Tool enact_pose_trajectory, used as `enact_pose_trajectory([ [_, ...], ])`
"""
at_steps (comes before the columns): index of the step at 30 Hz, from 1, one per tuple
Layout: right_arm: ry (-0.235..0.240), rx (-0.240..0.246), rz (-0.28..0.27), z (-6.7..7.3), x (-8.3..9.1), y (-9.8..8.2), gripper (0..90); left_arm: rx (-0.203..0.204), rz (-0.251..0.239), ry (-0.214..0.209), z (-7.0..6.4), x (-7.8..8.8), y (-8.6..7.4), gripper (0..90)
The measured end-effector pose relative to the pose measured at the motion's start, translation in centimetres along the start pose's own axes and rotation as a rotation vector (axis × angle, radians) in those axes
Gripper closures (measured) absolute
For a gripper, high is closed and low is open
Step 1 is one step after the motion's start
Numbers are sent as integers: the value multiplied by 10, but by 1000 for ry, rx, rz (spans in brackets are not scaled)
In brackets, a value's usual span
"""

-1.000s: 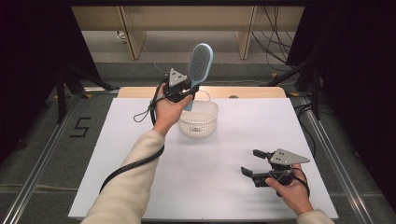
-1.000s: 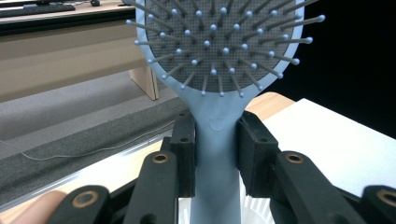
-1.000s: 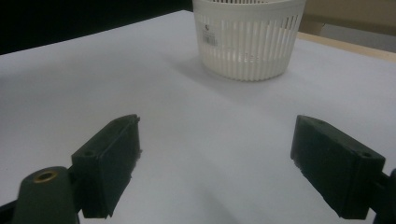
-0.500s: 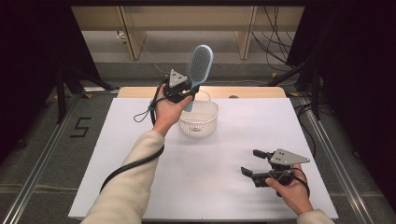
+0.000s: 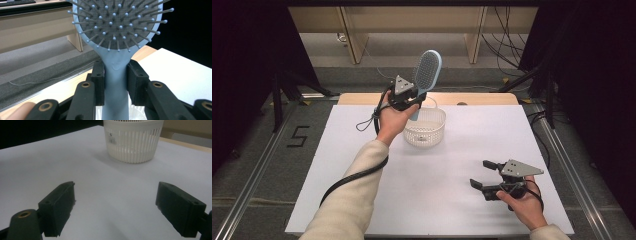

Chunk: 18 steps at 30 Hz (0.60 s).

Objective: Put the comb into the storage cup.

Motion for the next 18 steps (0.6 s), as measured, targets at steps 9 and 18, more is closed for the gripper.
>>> enact_pose_trajectory([
  [9, 1, -3, 1, 0, 0, 0, 164, -7, 8, -7, 0, -2, -3, 699],
  [18, 0, -2, 1, 0, 0, 0, 164, -9, 13, -12, 2, -5, -7, 699],
])
Point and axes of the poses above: each handheld gripper's, and its own axes: x roughly backward along the jaws, y roughly out of its top, z roughly to its left, the point moved 1 cm from there along -x, roughly forward along the jaws
